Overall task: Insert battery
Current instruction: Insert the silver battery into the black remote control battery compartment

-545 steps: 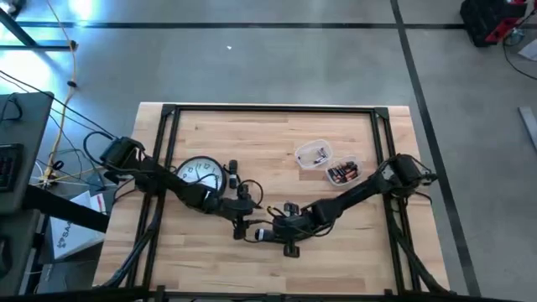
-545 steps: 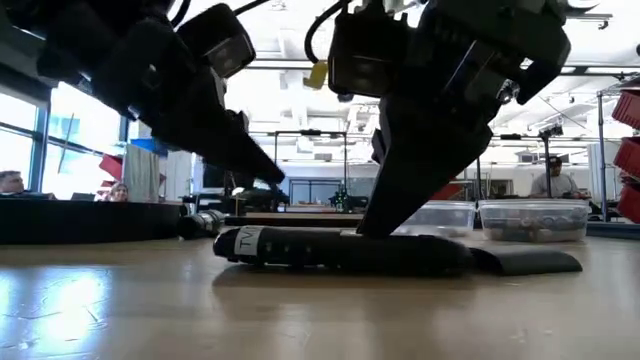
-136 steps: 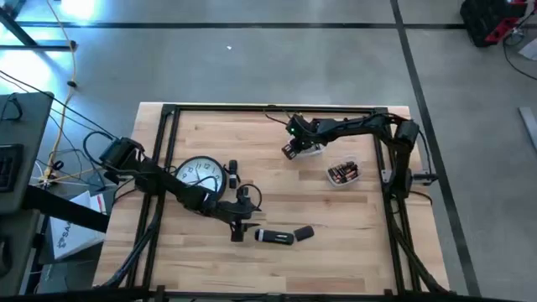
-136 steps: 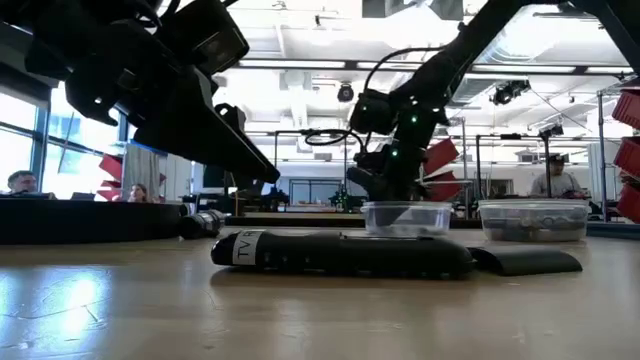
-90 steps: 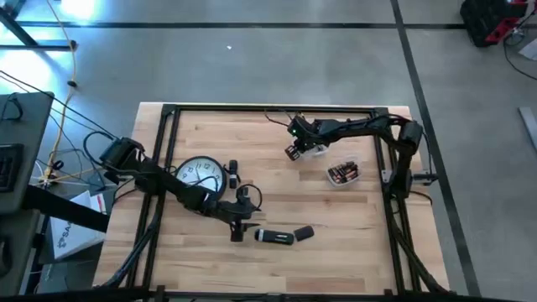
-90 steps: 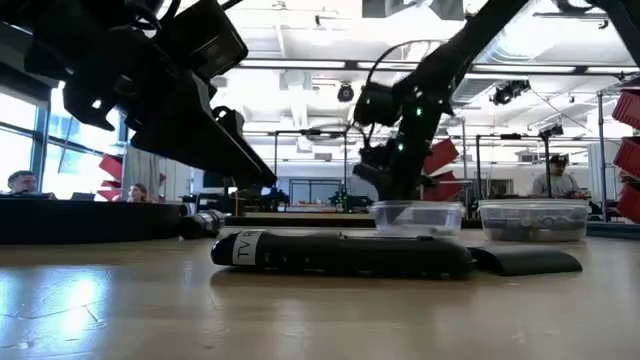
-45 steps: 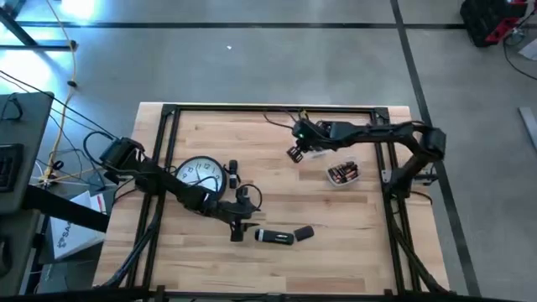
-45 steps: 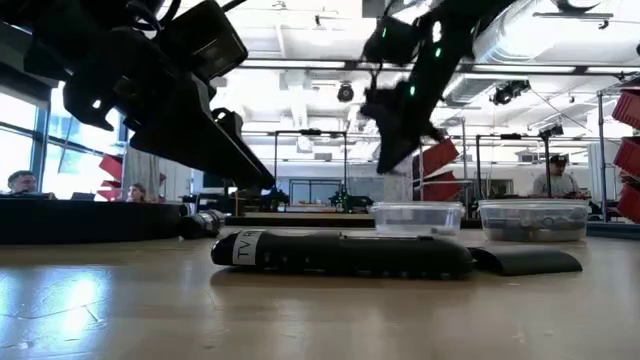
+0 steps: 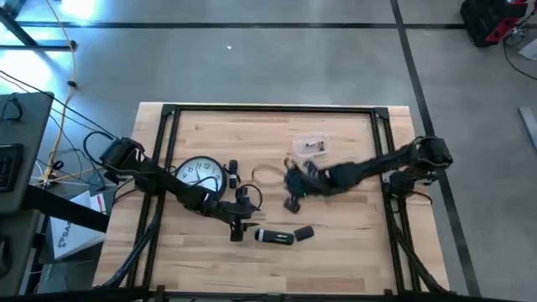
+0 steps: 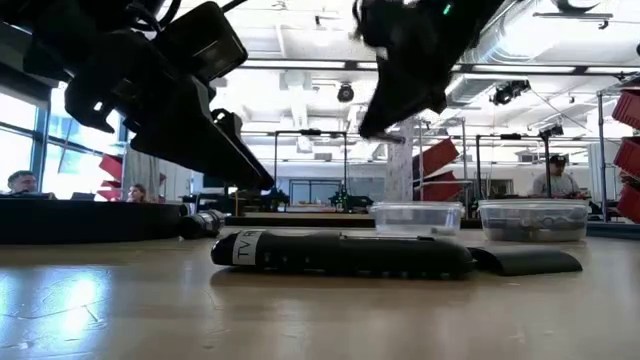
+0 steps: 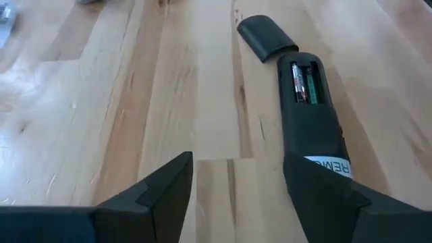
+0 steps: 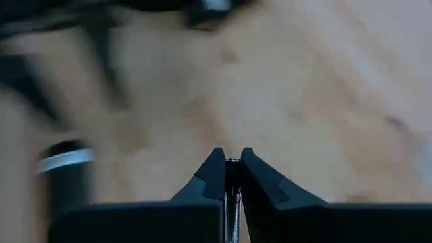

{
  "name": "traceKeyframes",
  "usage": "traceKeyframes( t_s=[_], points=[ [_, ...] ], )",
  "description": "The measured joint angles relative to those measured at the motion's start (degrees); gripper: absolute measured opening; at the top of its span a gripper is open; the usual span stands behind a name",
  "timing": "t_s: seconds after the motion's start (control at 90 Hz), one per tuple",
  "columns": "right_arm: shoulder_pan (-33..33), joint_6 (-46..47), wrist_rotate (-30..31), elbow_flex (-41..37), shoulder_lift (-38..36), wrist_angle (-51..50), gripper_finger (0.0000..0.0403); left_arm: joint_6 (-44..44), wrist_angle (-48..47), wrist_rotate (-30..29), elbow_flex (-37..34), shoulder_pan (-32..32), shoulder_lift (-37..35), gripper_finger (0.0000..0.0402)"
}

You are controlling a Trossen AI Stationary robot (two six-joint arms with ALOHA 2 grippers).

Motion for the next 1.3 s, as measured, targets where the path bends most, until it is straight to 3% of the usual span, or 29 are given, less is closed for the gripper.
traceKeyframes(
  t_s=[0.211, 0.511, 0.722, 0.889, 1.3],
  points=[
    [8.6, -1.9, 1.03, 0.0, 6.54, 10.76, 0.0, -0.04, 1.72, -1.81, 0.01, 0.0, 0.01, 0.0211],
    [14.09, -1.85, 0.85, 0.0, 14.91, 24.59, 0.0, -6.8, 6.14, -4.26, 0.02, -0.72, 0.02, 0.0211],
    [16.0, -1.46, 7.8, 0.0, 15.63, 24.7, 0.0, -8.15, 8.44, -4.29, 0.02, -3.36, 2.15, 0.0211],
    [16.89, -0.74, 9.43, 0.0, 15.7, 24.58, 0.0, -7.48, 13.01, -4.2, 0.02, -5.23, 4.39, 0.0211],
    [18.16, 2.52, 12.82, 0.0, 19.59, 25.32, 0.0, -8.89, 14.17, -4.33, 0.04, -8.7, 5.11, 0.0211]
  ],
)
